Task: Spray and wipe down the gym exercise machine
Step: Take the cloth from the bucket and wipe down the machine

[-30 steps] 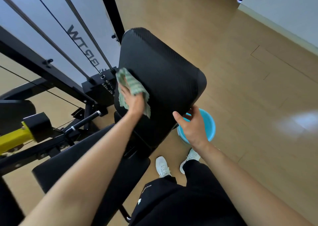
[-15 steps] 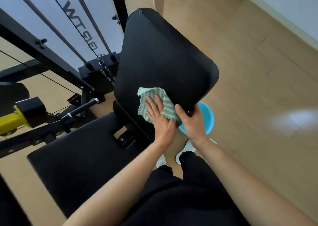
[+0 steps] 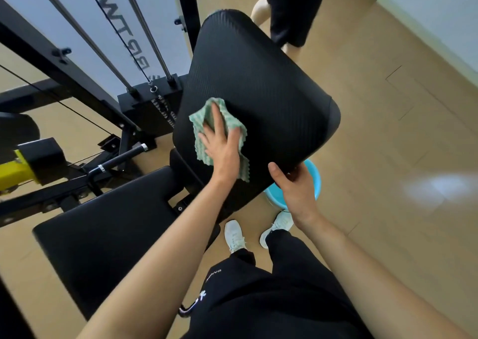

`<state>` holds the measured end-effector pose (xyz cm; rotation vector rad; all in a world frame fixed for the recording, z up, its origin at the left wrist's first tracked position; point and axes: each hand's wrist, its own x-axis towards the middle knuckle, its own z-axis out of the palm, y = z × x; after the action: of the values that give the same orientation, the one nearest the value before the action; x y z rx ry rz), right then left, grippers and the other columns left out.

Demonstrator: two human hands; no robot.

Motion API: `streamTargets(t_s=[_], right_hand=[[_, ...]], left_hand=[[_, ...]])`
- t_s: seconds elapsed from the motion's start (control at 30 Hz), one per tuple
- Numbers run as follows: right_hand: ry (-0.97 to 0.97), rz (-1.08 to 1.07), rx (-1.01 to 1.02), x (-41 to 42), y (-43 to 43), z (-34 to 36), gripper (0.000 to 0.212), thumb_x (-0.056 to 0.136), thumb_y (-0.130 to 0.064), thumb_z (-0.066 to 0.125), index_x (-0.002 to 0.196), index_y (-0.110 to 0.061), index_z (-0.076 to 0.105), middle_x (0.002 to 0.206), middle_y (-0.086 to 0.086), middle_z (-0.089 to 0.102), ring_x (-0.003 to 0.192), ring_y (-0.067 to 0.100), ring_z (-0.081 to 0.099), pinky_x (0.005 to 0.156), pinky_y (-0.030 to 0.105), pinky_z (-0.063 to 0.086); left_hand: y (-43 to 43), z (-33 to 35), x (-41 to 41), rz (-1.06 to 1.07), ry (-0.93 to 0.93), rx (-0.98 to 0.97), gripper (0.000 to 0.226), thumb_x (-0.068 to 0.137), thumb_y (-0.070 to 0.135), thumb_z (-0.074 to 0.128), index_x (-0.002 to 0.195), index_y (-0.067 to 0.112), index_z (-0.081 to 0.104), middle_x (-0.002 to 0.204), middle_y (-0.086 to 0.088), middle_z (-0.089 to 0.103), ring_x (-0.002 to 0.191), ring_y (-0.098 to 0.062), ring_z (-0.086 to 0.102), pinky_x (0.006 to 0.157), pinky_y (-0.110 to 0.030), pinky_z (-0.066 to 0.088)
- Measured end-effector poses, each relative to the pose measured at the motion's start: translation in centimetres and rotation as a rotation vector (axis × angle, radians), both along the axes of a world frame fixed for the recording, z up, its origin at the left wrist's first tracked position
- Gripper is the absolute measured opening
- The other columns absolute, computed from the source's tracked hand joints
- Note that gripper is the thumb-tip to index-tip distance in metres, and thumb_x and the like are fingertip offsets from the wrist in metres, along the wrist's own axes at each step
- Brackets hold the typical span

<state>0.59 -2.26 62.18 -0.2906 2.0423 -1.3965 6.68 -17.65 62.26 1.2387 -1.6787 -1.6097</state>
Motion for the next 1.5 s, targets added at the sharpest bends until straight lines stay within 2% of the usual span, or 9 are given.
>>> streamTargets(t_s=[0.2,0.4,0.63,0.93,1.2,1.27,1.37,1.4,1.5], right_hand=[[-0.018,-0.015,-0.002,0.1,-0.1,-0.1,0.044,0.088,-0.047,0.075,0.125,-0.029,0.059,0.121,-0.015,0.069,0.114,0.004,0.064,0.104,0.034,0.053],[-0.018,-0.026,-0.012,0.2,-0.1,-0.5,0.048,0.089,-0.044,0.076,0.13,-0.024,0.06,0.121,-0.012,0.071,0.114,0.004,0.066,0.101,0.03,0.053],[-0.015,-0.007,-0.03,-0.1,0.1,-0.2,0.05,0.086,-0.044,0.077,0.127,-0.017,0.063,0.116,-0.006,0.075,0.11,0.009,0.07,0.099,0.034,0.056],[-0.025,0.003,-0.022,0.0,0.0,-0.4,0.05,0.084,-0.055,0.072,0.125,-0.028,0.062,0.117,-0.017,0.072,0.114,0.002,0.065,0.103,0.028,0.051],[-0.006,-0.026,-0.048,0.8,-0.2,-0.9,0.048,0.092,-0.043,0.07,0.134,-0.025,0.054,0.125,-0.017,0.066,0.118,-0.002,0.061,0.102,0.021,0.05],[0.004,-0.03,-0.053,0.9,-0.3,-1.0,0.047,0.093,-0.041,0.071,0.134,-0.026,0.054,0.125,-0.017,0.066,0.117,-0.003,0.061,0.099,0.017,0.049],[0.015,-0.042,-0.077,0.8,-0.3,-1.2,0.047,0.093,-0.038,0.071,0.134,-0.027,0.053,0.126,-0.017,0.066,0.117,-0.003,0.061,0.096,0.014,0.049],[0.012,-0.048,-0.088,0.8,-0.3,-1.4,0.048,0.094,-0.036,0.072,0.136,-0.024,0.053,0.128,-0.015,0.066,0.119,0.0,0.062,0.097,0.016,0.049],[-0.001,-0.062,-0.109,0.9,-0.3,-2.0,0.052,0.094,-0.036,0.073,0.139,-0.02,0.052,0.131,-0.01,0.067,0.123,0.007,0.062,0.103,0.025,0.051]], left_hand=[[-3.8,1.3,-3.2,0.042,-0.196,-0.039,0.091,0.078,0.086,0.027,0.159,0.054,0.0,0.172,0.001,-0.019,0.157,-0.039,-0.015,0.12,-0.07,-0.009],[1.6,-2.4,-0.8,-0.055,-0.23,-0.105,0.093,0.084,0.085,0.025,0.161,0.045,-0.006,0.17,0.003,-0.026,0.156,-0.031,-0.023,0.121,-0.066,-0.012],[10.1,-4.1,2.7,-0.129,-0.238,0.122,0.098,0.076,0.084,0.039,0.148,0.058,-0.022,0.164,0.01,-0.038,0.152,-0.018,-0.034,0.12,-0.056,-0.017],[-2.1,-3.1,-0.4,0.128,-0.255,0.255,0.093,0.082,0.082,0.038,0.158,0.054,-0.008,0.17,-0.005,-0.024,0.156,-0.043,-0.016,0.121,-0.069,-0.003],[-5.1,-4.0,0.0,0.22,-0.254,0.268,0.075,0.099,0.073,0.032,0.159,0.051,-0.006,0.172,-0.002,-0.018,0.157,-0.037,-0.016,0.122,-0.063,-0.007],[-2.4,-4.8,0.6,0.217,-0.296,0.308,0.076,0.098,0.075,0.026,0.161,0.047,-0.006,0.172,-0.001,-0.018,0.158,-0.035,-0.016,0.123,-0.062,-0.007],[3.5,-6.8,2.0,0.101,-0.369,0.358,0.109,0.072,0.088,-0.022,0.164,0.033,-0.002,0.17,-0.01,-0.021,0.156,-0.04,-0.016,0.125,-0.063,-0.002],[5.3,-6.8,1.9,0.139,-0.367,0.427,0.11,0.071,0.089,-0.022,0.164,0.033,-0.003,0.17,-0.009,-0.022,0.156,-0.04,-0.016,0.124,-0.064,-0.002],[8.8,-5.3,1.8,0.239,-0.327,0.67,0.095,0.085,0.087,0.02,0.161,0.042,-0.014,0.171,0.0,-0.022,0.158,-0.031,-0.018,0.124,-0.059,-0.006]])
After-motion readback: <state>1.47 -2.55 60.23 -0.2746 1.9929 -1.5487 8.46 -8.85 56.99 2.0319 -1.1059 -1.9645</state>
